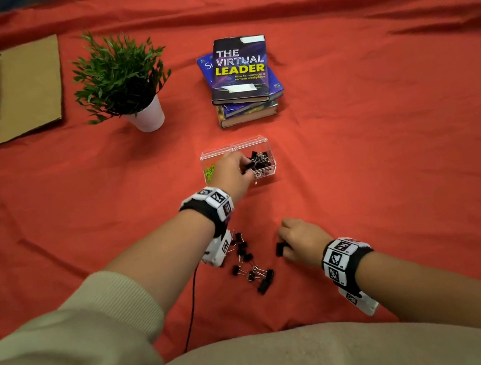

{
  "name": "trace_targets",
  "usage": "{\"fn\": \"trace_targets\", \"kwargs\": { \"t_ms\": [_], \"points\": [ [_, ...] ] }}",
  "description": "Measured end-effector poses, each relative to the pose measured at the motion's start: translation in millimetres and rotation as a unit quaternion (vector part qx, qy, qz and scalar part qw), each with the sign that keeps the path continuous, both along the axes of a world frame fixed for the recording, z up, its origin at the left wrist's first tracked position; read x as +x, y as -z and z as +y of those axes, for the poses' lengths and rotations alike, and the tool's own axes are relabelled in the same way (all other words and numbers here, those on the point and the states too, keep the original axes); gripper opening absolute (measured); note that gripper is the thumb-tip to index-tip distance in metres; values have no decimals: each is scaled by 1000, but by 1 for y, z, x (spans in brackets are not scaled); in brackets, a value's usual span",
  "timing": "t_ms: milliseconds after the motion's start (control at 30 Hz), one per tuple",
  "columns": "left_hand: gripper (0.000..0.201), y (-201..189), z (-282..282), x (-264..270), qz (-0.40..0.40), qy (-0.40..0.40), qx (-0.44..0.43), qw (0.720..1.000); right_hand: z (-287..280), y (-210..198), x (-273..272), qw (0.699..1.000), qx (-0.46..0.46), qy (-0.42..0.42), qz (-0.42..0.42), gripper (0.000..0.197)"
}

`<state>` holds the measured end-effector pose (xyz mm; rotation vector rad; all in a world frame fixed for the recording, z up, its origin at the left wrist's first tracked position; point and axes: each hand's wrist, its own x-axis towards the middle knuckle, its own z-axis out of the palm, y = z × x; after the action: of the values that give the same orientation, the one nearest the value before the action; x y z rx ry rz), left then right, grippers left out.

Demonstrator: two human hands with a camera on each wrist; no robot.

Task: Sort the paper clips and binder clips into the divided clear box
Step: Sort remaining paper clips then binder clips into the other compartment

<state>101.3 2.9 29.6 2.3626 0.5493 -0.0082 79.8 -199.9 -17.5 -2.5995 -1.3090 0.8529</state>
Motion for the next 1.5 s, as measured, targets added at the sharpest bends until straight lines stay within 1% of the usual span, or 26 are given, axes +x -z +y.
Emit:
{"fn": "trace_targets", "kwargs": {
  "t_ms": [67, 133, 200, 233, 300, 367, 433, 467, 500, 567, 633, 700, 767, 867, 900, 967, 1000, 1033, 1067, 1133, 1200, 1233, 1300, 1433, 1500],
  "points": [
    [12, -4, 5, 20, -11, -12, 12, 1000, 1, 1, 4, 1000, 16, 14, 17, 28],
    [13, -4, 8, 34, -16, -13, 24, 999, 3, 2, 11, 997, 47, 39, 51, 26],
    [14, 1, 9, 41, -19, 1, 39, 999, 3, 4, 19, 991, 72, 75, 83, 21],
    [16, 5, 8, 43, -13, 15, 49, 999, 3, 3, 23, 986, 88, 107, 98, 17],
    [21, 12, 8, 43, 15, 55, 74, 996, 7, 0, 34, 964, 132, 193, 129, 13],
    [28, 16, 8, 38, 45, 105, 109, 987, 15, -8, 49, 931, 178, 271, 166, 17],
    [33, 17, 8, 30, 40, 137, 142, 980, 29, -18, 68, 906, 215, 312, 190, 18],
    [34, 16, 7, 23, 28, 134, 149, 979, 38, -24, 79, 901, 230, 316, 187, 17],
    [32, 15, 7, 14, 19, 124, 150, 981, 47, -29, 90, 902, 241, 313, 175, 16],
    [28, 15, 6, -8, 16, 110, 143, 983, 66, -39, 108, 912, 251, 293, 139, 14],
    [24, 19, 6, -34, 44, 128, 108, 985, 84, -46, 122, 932, 235, 258, 100, 12],
    [22, 27, 7, -62, 88, 166, 77, 979, 98, -48, 128, 951, 205, 221, 66, 11],
    [26, 34, 8, -87, 125, 195, 64, 971, 107, -44, 129, 966, 169, 191, 38, 12],
    [42, 41, 5, -110, 165, 225, 57, 958, 108, -38, 127, 980, 129, 148, -9, 18],
    [46, 44, 5, -113, 172, 232, 61, 956, 106, -39, 123, 981, 133, 140, -22, 18],
    [46, 48, 5, -115, 169, 242, 69, 953, 97, -40, 111, 980, 154, 125, -35, 13],
    [43, 50, 5, -115, 168, 247, 74, 952, 90, -41, 103, 982, 148, 111, -33, 9],
    [39, 51, 5, -114, 169, 250, 80, 950, 81, -38, 93, 988, 122, 93, -21, 6],
    [35, 51, 6, -114, 172, 251, 85, 949, 72, -35, 83, 995, 77, 68, -6, 6],
    [30, 52, 6, -112, 170, 250, 90, 949, 52, -26, 62, 999, -43, -2, 13, 16],
    [26, 53, 6, -111, 162, 242, 85, 953, 34, -17, 44, 991, -122, -55, 22, 28],
    [24, 53, 7, -111, 157, 236, 76, 956, 27, -13, 37, 989, -130, -63, 33, 30],
    [22, 52, 9, -112, 142, 221, 56, 963, 19, -9, 30, 990, -117, -54, 55, 26],
    [20, 41, 20, -115, 113, 175, 49, 977, 21, -14, 18, 993, -39, -39, 102, 25],
    [23, 38, 30, -120, 116, 161, 53, 979, 29, -19, 3, 990, -11, -70, 126, 24]
  ]
}}
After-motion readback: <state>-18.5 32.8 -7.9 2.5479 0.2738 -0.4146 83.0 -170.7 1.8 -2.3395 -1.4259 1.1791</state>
